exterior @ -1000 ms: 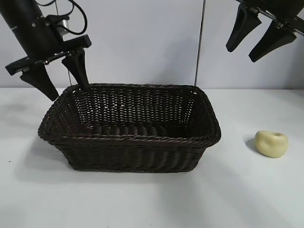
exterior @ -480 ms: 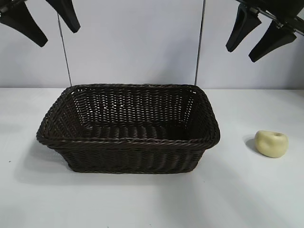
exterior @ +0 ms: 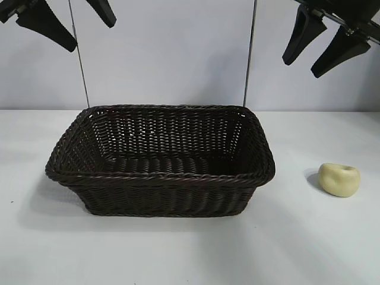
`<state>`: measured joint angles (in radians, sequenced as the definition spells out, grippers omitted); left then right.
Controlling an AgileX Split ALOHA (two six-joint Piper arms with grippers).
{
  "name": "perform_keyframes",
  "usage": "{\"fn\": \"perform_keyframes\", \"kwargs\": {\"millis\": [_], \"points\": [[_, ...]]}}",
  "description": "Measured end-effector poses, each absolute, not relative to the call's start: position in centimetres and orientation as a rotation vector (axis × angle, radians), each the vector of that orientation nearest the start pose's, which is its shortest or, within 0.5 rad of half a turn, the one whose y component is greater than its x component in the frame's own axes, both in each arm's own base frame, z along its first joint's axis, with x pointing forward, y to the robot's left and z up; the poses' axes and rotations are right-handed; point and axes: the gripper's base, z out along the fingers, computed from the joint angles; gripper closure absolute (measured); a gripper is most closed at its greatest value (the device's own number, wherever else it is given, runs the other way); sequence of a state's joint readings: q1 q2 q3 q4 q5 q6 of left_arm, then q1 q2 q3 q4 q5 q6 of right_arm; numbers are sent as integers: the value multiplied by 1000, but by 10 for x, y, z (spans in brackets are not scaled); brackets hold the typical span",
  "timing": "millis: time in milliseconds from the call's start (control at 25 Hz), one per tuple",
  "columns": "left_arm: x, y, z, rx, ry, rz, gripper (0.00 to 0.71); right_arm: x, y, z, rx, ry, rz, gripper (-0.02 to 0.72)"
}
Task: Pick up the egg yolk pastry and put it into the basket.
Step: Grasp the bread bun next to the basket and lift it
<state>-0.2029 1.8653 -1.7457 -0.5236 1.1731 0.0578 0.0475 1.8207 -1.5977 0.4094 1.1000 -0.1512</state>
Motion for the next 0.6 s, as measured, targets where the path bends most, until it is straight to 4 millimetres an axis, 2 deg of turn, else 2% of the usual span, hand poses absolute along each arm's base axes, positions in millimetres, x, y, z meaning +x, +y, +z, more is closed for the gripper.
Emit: {"fn": "perform_keyframes", "kwargs": {"millis": [160,400,600], "points": [[386,-124,315,181,2716,-762,202,387,51,296,-100,2742,525,302],[379,-132,287,164,2779,-758,202,387,51,296,-100,2742,525,302],[380,-133,285,160,2770,-756,202,387,51,296,-100,2742,525,302]]}}
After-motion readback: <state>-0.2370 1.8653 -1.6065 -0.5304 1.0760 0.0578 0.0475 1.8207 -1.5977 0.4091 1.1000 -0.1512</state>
